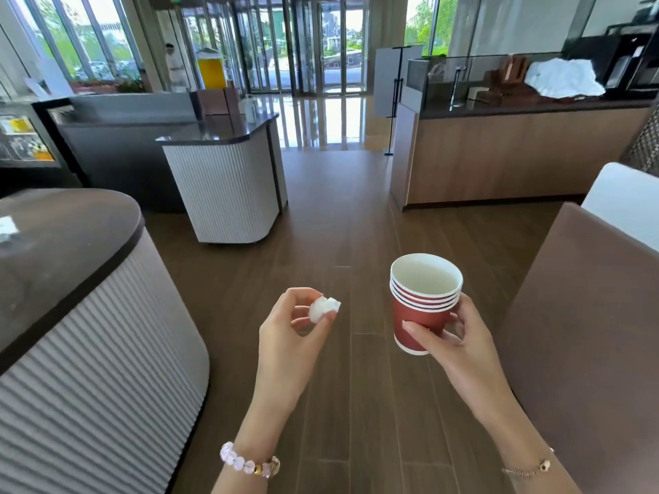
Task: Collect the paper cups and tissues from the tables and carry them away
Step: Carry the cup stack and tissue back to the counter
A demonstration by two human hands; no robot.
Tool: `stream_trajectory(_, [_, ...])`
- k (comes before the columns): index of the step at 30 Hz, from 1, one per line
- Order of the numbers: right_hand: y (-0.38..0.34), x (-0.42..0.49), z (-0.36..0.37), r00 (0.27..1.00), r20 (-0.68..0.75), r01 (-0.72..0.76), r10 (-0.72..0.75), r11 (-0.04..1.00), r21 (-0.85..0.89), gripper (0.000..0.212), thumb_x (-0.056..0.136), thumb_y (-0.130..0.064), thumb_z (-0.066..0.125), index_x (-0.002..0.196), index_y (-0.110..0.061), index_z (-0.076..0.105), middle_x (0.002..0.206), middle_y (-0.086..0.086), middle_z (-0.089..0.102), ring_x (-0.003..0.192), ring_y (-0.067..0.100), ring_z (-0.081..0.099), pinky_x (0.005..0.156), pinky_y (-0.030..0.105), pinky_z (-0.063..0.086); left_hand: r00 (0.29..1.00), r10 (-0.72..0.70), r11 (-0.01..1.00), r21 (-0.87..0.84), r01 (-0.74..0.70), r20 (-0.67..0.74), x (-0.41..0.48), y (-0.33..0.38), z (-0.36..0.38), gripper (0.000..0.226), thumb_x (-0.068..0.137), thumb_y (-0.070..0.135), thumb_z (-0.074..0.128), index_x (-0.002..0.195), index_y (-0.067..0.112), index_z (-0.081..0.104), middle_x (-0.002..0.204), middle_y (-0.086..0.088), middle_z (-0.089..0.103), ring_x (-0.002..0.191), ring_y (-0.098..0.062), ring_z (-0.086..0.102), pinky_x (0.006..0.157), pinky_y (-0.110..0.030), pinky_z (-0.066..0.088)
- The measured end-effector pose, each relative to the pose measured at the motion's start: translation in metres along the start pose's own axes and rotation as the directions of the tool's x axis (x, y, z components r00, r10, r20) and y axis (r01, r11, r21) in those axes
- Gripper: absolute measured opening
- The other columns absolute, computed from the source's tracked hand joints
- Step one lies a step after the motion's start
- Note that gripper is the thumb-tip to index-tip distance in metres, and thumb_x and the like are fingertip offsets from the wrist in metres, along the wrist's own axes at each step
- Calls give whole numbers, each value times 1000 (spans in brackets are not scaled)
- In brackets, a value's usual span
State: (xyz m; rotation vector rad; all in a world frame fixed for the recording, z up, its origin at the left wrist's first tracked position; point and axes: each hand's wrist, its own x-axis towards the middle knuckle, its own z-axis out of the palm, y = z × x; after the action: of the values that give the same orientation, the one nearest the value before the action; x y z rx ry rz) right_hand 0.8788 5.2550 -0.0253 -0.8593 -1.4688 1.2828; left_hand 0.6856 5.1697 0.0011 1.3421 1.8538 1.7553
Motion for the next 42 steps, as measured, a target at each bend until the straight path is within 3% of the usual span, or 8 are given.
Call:
stream_trajectory(11, [57, 207, 0, 991, -136, -15, 9, 999, -45, 59, 69, -11, 81, 119, -30, 56, 106, -13, 68, 98, 1, 65, 73, 12, 51, 992, -58, 986, -149, 74, 108, 208, -86, 100, 13, 78, 21, 74, 80, 25, 62, 84, 14, 68, 76, -2, 62, 64, -9, 48])
stream_trajectory(17, [73, 327, 1, 974, -224, -21, 8, 998, -55, 59, 67, -12, 83, 115, -35, 57, 102, -17, 68, 96, 3, 66, 71, 12, 51, 980, -19, 988, -146, 48, 196, 326, -117, 153, 13, 79, 21, 73, 80, 26, 61, 83, 12, 68, 79, -5, 62, 64, -8, 46])
stream_trajectory(24, [97, 437, -9, 954, -300, -34, 8, 996, -82, 57, 69, -7, 81, 116, -28, 57, 103, -11, 68, 92, -2, 65, 69, 9, 50, 961, 3, 986, -161, 43, 278, 432, -135, 219, 12, 80, 25, 73, 84, 30, 62, 87, 13, 68, 83, -7, 64, 67, -11, 48])
stream_trajectory(27, [110, 486, -21, 953, -304, -48, 20, 995, -86, 59, 70, -8, 81, 119, -26, 55, 108, -10, 66, 93, -3, 64, 69, 9, 50, 957, -6, 989, -143, 50, 291, 474, -144, 253, 14, 79, 28, 74, 85, 32, 62, 86, 15, 68, 82, -10, 67, 66, -17, 48])
stream_trajectory(32, [135, 577, -50, 954, -301, -46, 16, 994, -94, 57, 70, -10, 81, 117, -30, 56, 100, -16, 69, 94, -2, 64, 70, 10, 50, 958, 13, 990, -135, 27, 286, 546, -162, 321, 13, 79, 29, 73, 84, 32, 62, 86, 18, 67, 80, -3, 64, 62, -9, 46])
stream_trajectory(42, [154, 754, -141, 930, -368, -28, -14, 994, -108, 59, 69, -13, 81, 118, -32, 54, 108, -13, 65, 95, -5, 62, 71, 8, 49, 936, 75, 985, -174, -14, 345, 688, -163, 485, 13, 79, 24, 73, 85, 29, 62, 87, 16, 68, 84, -2, 62, 70, -11, 48])
